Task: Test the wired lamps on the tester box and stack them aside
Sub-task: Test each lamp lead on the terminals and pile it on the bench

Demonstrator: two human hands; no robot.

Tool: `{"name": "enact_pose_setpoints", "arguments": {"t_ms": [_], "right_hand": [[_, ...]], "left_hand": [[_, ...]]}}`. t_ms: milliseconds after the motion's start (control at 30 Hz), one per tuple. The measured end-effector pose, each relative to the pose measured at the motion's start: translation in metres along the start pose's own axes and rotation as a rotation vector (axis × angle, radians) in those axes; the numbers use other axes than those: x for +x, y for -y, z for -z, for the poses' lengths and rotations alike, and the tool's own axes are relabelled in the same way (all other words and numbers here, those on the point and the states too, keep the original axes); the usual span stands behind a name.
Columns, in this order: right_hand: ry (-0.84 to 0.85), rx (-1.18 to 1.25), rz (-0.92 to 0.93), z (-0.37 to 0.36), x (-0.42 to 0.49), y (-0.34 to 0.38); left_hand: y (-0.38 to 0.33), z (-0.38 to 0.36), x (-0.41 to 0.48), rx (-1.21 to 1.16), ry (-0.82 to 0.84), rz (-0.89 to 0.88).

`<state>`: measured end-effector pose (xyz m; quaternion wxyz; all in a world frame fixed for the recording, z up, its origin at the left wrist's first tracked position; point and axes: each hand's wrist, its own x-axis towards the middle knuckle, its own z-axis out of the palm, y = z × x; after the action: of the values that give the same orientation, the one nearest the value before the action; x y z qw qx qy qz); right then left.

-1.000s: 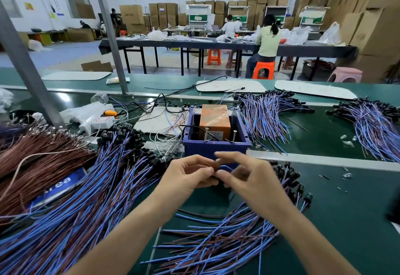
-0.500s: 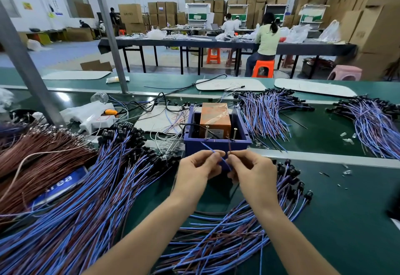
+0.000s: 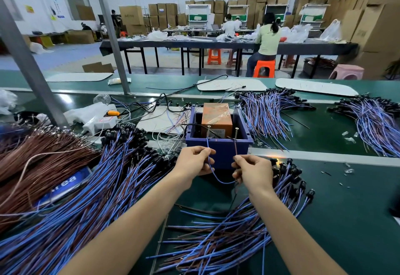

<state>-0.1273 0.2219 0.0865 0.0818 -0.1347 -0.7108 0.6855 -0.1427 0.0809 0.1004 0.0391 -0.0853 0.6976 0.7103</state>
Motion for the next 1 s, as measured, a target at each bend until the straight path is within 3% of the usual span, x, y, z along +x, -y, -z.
{"name": "enact_pose_setpoints", "arguments": {"t_ms": [667, 800, 900, 1000], "right_hand": [[0.031, -0.001, 0.018, 0.001, 0.002, -0.008], [0.27, -0.049, 0.04, 0.003, -0.017, -0.006], [0.5, -0.196, 0.039, 0.01, -0.035, -0.01], [0.658, -0.452, 0.053, 0.017, -0.048, -0.012]], "left_hand": [[-0.001, 0.0, -0.006, 0.046, 0.091, 0.02], [-0.007, 0.01, -0.028, -0.058, 0.279, -0.032], [-0.002, 0.037, -0.046, 0.029, 0.371, -0.086], [0.007, 0.075, -0.046, 0.208, 0.234, -0.098]]}}
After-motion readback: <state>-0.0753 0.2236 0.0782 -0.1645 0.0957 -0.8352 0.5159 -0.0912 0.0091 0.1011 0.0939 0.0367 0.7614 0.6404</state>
